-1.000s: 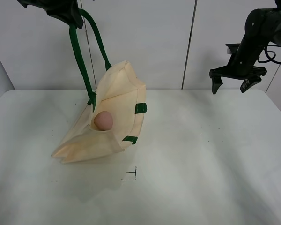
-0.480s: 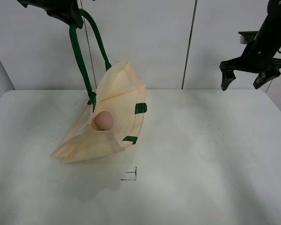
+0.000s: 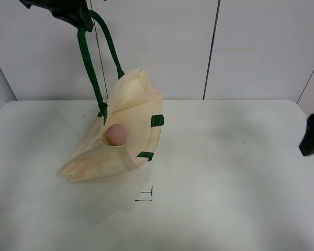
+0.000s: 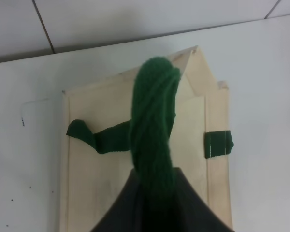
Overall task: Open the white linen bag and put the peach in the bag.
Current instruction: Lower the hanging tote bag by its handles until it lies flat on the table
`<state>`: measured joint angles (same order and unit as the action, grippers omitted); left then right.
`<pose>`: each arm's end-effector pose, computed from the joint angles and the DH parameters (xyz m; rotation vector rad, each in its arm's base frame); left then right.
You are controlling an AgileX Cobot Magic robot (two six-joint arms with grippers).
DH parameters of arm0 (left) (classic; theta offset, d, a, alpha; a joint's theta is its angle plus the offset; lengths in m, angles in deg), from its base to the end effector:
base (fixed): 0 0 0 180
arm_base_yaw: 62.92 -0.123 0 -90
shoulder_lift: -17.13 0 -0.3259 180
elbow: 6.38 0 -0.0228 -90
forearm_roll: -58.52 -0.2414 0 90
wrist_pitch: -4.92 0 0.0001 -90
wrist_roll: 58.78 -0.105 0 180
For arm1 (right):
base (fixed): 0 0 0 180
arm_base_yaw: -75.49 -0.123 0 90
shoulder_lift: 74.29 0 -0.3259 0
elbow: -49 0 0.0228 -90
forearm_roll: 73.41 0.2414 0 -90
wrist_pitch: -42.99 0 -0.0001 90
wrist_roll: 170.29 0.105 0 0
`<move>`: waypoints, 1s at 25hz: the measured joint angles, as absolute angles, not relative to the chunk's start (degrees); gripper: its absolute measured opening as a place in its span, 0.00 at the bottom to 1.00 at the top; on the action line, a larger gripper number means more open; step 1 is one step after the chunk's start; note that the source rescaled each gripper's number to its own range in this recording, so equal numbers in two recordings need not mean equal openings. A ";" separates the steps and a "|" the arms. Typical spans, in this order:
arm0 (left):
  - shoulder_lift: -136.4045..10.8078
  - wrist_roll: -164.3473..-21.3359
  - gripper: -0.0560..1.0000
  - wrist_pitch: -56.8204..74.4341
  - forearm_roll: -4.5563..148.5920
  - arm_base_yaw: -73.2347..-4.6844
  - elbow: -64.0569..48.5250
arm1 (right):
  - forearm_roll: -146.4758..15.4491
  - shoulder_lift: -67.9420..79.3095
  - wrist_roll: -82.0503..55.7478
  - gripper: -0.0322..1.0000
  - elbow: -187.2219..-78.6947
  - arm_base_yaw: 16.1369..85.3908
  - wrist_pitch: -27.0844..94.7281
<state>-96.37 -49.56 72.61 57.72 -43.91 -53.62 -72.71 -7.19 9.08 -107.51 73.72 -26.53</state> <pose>0.3950 -0.1346 0.4670 0.2002 2.3404 -0.2262 0.1503 0.0058 0.3448 -0.0554 2.7940 0.0219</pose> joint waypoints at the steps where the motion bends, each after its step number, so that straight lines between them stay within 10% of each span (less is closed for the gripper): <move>1: -96.37 -49.56 0.05 72.61 57.72 -43.91 -53.62 | -72.71 -11.02 9.08 1.00 -104.01 73.72 -26.59; 13: -96.37 -49.56 0.05 72.61 57.72 -43.91 -53.62 | -72.60 -57.73 9.08 1.00 -81.22 73.72 -16.86; 25: -96.97 -49.56 0.05 71.27 58.52 -43.91 -50.63 | -72.84 -67.66 9.08 1.00 -80.96 73.72 -16.09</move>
<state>-96.97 -49.56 71.27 58.52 -43.91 -50.63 -72.84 -67.66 9.08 -80.96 73.72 -16.09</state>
